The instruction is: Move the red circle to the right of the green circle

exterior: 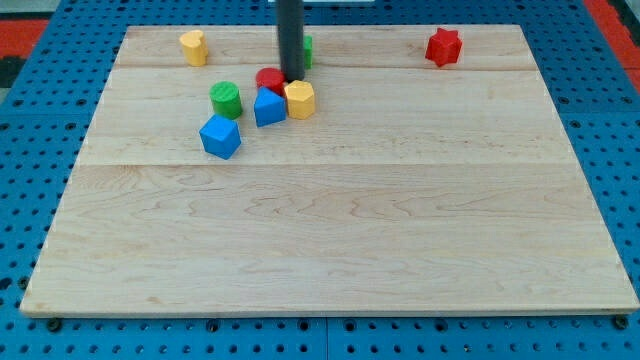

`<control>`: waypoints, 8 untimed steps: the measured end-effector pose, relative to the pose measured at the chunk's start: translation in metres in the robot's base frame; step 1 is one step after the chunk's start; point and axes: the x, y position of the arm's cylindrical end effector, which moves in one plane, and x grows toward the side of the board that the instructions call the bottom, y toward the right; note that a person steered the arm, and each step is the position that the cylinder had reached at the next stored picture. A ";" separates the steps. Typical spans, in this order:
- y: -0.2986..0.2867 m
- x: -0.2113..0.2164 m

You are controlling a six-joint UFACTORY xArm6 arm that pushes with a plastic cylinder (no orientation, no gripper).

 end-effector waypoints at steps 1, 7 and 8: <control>-0.024 0.033; -0.100 0.001; -0.120 0.009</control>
